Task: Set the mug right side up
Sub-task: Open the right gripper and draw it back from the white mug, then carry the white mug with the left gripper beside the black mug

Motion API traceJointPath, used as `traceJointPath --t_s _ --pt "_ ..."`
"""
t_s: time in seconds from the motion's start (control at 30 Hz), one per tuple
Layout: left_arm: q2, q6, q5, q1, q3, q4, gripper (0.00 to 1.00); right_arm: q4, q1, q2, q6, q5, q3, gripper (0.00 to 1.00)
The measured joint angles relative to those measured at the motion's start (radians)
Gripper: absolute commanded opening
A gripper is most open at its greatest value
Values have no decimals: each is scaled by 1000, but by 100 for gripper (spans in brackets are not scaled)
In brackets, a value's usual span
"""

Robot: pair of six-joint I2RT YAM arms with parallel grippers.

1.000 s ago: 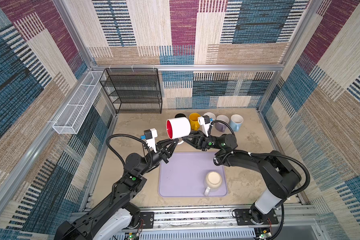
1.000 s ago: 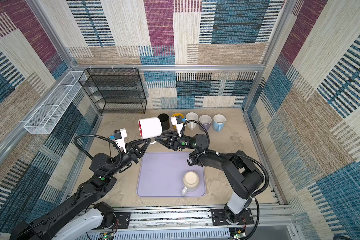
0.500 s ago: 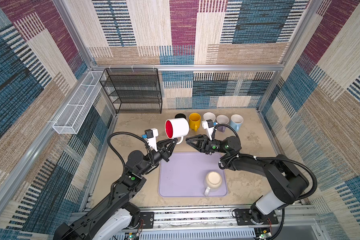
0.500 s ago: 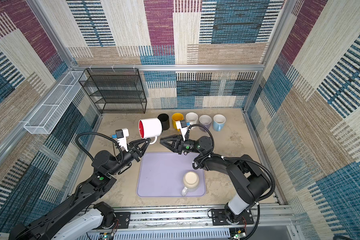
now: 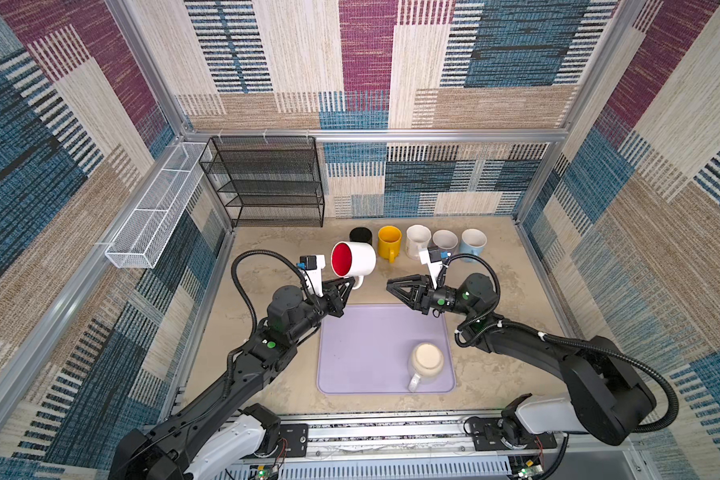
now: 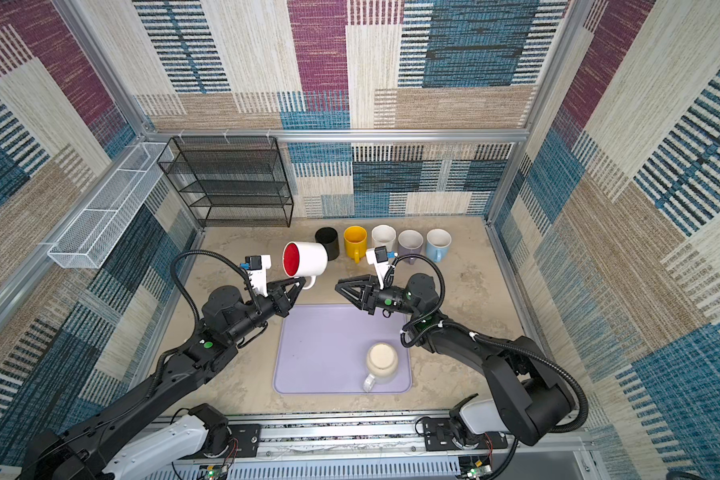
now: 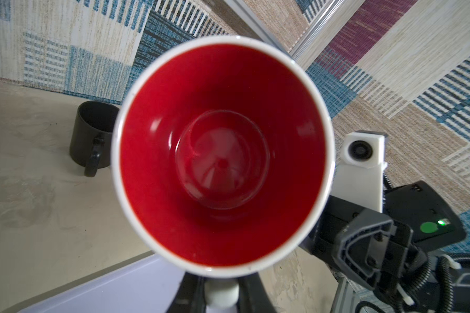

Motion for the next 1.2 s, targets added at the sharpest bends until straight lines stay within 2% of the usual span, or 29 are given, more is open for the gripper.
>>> traceJointPath --t_s 0.27,0.7,1.0,1.2 --pt "83 8 -131 0 75 -154 0 -98 -9 -56 -60 39 -18 33" --pt "283 58 -317 2 225 -395 0 -170 -20 -108 -89 63 -61 33" --pt "467 157 -370 22 368 -477 0 -177 -24 -136 -94 72 -98 33" --pt "602 226 -362 79 484 -514 0 -200 -26 -172 -103 74 -123 33"
